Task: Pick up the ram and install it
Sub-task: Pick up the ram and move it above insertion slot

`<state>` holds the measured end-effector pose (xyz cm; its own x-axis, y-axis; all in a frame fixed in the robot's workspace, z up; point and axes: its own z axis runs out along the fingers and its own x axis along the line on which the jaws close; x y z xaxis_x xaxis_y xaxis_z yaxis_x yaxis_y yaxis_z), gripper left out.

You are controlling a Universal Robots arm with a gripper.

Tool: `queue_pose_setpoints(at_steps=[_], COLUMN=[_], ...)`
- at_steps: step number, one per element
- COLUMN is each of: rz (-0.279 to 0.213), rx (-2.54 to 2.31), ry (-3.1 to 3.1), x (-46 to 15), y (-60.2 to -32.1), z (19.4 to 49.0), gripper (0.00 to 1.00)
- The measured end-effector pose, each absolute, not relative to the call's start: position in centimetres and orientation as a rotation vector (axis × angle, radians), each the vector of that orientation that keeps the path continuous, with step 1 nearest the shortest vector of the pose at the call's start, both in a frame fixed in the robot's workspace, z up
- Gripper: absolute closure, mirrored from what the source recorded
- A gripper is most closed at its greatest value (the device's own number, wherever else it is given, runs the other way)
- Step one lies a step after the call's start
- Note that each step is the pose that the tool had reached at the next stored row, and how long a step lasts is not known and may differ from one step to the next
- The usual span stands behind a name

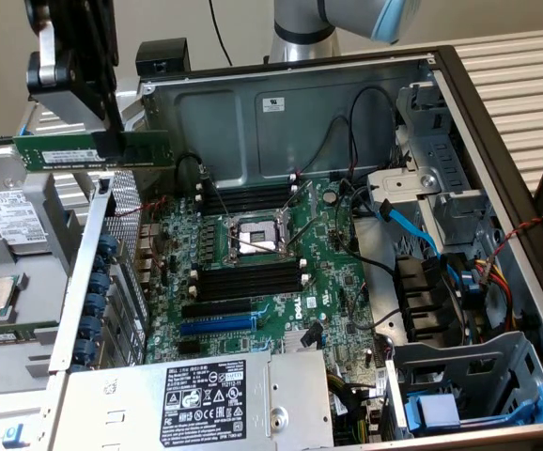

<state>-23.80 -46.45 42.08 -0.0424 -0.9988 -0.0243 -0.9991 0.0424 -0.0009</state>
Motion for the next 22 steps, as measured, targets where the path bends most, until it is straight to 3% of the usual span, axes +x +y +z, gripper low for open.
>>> queue_pose_setpoints(at_steps=[5,22], rz=[0.066,0.083], rx=[-2.144,-2.145], ry=[2.237,2.239], x=[-22.9,-15.2], y=[-46.4,-45.4], z=[42.1,41.1], gripper=[0.86,0.86])
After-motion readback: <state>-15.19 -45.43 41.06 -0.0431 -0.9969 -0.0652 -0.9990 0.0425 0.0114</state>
